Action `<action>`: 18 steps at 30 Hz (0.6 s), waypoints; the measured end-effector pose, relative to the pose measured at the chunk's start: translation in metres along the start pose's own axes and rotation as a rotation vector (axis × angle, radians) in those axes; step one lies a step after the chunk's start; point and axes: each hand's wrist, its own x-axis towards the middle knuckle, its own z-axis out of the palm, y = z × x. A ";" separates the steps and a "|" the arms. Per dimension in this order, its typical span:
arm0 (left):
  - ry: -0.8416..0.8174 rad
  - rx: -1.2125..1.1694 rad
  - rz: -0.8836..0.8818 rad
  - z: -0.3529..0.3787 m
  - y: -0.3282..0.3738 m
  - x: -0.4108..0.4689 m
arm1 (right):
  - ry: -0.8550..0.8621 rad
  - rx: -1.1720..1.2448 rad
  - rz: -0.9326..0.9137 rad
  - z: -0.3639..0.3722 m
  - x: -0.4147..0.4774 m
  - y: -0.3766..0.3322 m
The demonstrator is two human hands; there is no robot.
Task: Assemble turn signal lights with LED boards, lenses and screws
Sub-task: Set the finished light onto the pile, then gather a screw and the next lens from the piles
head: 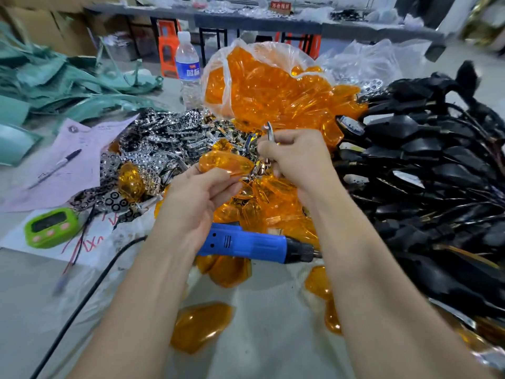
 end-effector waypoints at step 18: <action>-0.272 0.166 0.240 -0.009 -0.081 -0.118 | -0.018 0.643 0.303 -0.013 -0.176 0.063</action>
